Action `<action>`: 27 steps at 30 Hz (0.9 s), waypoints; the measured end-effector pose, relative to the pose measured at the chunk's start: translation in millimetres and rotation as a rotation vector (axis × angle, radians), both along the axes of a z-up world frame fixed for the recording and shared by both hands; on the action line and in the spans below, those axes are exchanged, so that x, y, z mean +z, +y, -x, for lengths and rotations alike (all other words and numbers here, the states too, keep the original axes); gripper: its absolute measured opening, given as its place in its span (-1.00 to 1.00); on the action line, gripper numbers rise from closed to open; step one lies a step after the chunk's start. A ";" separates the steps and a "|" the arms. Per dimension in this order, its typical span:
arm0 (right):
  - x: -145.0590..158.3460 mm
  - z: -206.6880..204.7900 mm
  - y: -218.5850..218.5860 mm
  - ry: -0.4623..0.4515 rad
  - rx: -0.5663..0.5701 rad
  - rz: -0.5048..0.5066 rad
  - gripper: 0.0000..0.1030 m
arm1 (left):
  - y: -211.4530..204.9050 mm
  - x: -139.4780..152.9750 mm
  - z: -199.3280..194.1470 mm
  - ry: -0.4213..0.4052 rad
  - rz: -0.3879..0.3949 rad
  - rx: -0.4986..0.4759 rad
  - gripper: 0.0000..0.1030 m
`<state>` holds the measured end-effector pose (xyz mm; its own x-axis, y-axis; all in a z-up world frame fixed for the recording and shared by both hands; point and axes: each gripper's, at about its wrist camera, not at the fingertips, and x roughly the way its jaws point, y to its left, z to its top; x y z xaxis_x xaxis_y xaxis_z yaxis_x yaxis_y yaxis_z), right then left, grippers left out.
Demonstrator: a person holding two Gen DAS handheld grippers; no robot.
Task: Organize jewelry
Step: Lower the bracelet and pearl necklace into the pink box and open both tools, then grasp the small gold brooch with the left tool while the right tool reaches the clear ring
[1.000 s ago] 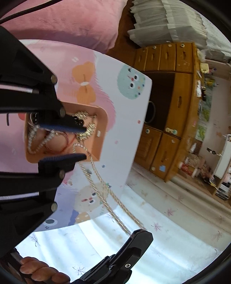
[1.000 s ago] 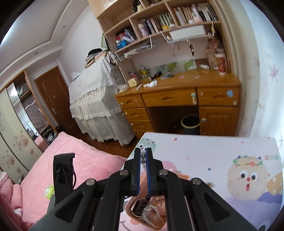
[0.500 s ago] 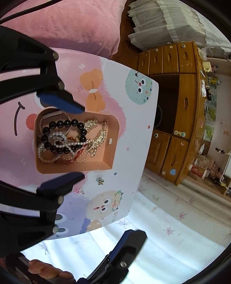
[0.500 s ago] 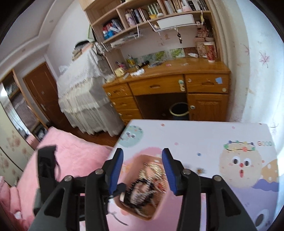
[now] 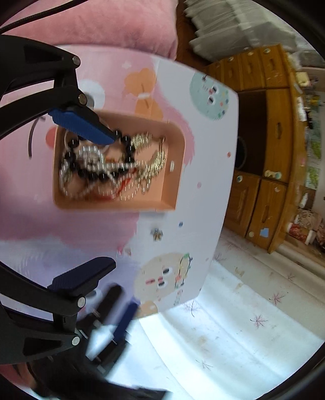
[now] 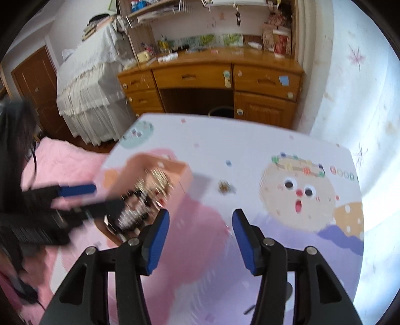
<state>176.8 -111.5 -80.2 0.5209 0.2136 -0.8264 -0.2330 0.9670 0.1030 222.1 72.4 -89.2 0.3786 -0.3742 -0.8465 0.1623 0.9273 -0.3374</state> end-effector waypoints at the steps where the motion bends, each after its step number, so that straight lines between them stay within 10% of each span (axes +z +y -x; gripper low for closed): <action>1: -6.4 1.5 -3.4 0.005 0.004 0.019 0.03 | -3.7 1.0 -3.3 0.009 0.002 -0.005 0.79; 17: -82.7 4.5 -33.8 -0.071 -0.081 0.011 0.02 | -137.5 -6.9 -94.0 0.093 -0.368 -0.182 0.80; 27: -103.1 0.5 -24.1 -0.058 -0.132 -0.023 -0.26 | -178.5 -56.2 -133.9 0.274 -0.356 -0.138 0.48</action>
